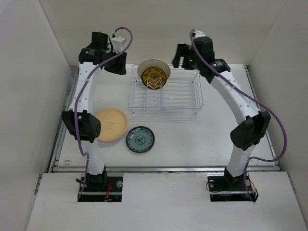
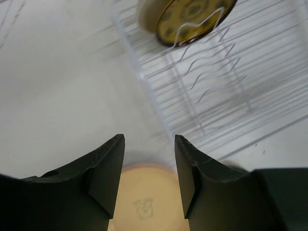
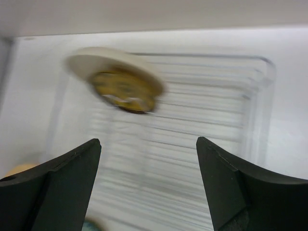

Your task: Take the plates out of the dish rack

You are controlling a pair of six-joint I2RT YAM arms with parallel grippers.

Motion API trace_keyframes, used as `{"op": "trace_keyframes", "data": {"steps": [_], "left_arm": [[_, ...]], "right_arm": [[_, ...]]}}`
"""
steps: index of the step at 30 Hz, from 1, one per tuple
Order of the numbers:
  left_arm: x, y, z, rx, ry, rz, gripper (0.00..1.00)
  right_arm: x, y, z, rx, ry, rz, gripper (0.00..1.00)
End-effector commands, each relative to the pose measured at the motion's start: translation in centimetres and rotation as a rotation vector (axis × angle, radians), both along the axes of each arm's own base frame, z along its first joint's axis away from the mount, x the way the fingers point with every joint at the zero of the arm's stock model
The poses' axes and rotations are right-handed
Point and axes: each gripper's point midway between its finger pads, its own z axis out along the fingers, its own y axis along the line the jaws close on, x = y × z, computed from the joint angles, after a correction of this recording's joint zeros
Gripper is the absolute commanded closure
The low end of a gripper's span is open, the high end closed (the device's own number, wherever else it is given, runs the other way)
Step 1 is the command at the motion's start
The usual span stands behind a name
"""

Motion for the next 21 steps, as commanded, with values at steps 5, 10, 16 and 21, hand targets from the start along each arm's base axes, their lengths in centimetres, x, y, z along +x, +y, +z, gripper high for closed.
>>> {"op": "trace_keyframes", "data": {"steps": [5,10,16,21], "left_arm": [[8.8,-8.5,-0.1,-0.309,-0.193,-0.156,0.57],[10.0,-12.5,-3.9,-0.148,-0.223,-0.257,0.57],[12.9,-13.3,-6.9,0.088,-0.343,-0.210,0.50],[15.0,-12.2,-7.9,0.138,-0.376,-0.122,0.43]], "right_arm": [[1.4,-14.1,-10.5,-0.130,0.258,-0.402,0.14],[2.2,-16.1,-13.9,-0.141,0.312,-0.437,0.14],[3.1,-17.3,-16.7,-0.187,0.351,-0.448,0.14],[3.2,-16.9,-17.2,-0.203,0.353,-0.401,0.14]]}}
